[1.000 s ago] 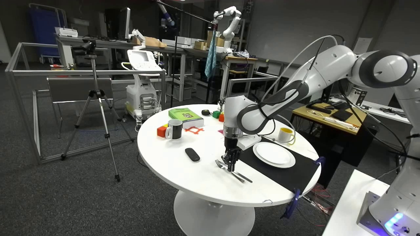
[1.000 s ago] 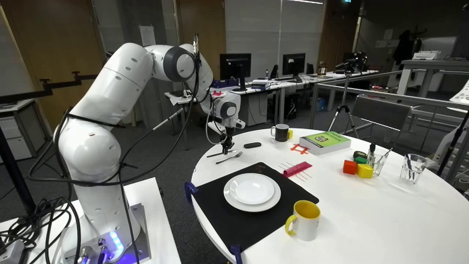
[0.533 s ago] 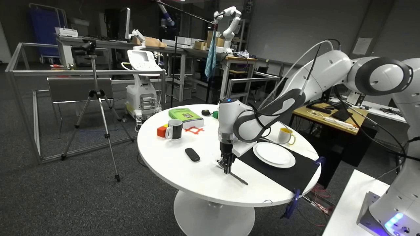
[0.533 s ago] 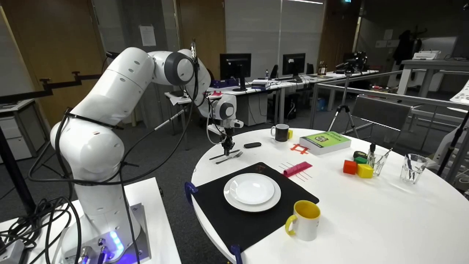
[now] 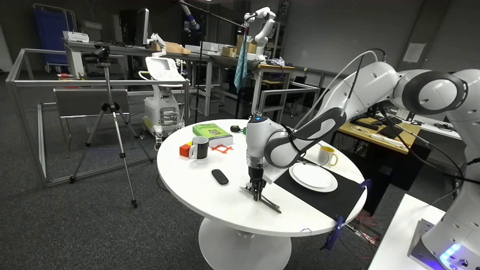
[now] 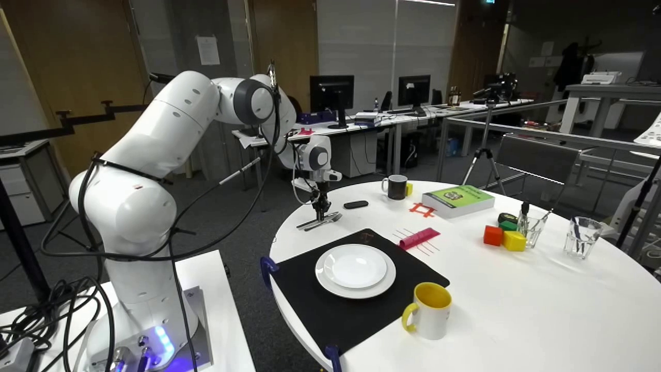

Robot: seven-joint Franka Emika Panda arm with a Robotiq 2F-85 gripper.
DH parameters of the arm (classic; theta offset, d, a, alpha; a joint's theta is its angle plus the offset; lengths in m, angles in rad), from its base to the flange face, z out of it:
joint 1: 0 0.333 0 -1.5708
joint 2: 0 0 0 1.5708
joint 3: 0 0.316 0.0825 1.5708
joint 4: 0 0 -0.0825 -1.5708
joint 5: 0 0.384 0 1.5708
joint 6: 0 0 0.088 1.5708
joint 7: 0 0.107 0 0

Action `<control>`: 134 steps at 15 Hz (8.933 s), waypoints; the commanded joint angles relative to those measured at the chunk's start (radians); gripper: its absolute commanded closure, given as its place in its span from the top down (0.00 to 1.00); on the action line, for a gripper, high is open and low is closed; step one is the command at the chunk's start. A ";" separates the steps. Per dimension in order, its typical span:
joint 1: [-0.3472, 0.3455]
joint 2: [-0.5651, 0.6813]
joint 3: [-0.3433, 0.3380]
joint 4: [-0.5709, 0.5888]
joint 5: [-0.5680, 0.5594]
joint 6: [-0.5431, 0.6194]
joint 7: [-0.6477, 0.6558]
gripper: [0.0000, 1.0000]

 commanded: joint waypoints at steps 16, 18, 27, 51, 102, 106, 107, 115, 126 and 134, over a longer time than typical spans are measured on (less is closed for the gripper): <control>-0.004 -0.147 -0.042 -0.118 -0.021 0.070 0.061 1.00; -0.010 -0.194 -0.048 -0.172 -0.020 0.093 0.065 1.00; -0.078 -0.404 -0.055 -0.445 0.011 0.121 0.120 1.00; -0.380 -0.673 -0.249 -1.180 -0.243 0.903 0.038 1.00; -1.586 -0.282 0.474 -0.923 -1.061 1.140 0.244 1.00; -1.656 -0.225 0.563 -0.911 -1.068 1.029 0.231 1.00; -1.676 -0.212 0.590 -0.908 -1.055 0.998 0.217 1.00; -1.833 -0.158 0.755 -0.890 -0.986 0.827 0.138 1.00; -1.986 -0.057 0.886 -0.867 -0.922 0.736 -0.019 1.00; -1.992 0.011 0.933 -0.834 -0.907 0.648 -0.061 1.00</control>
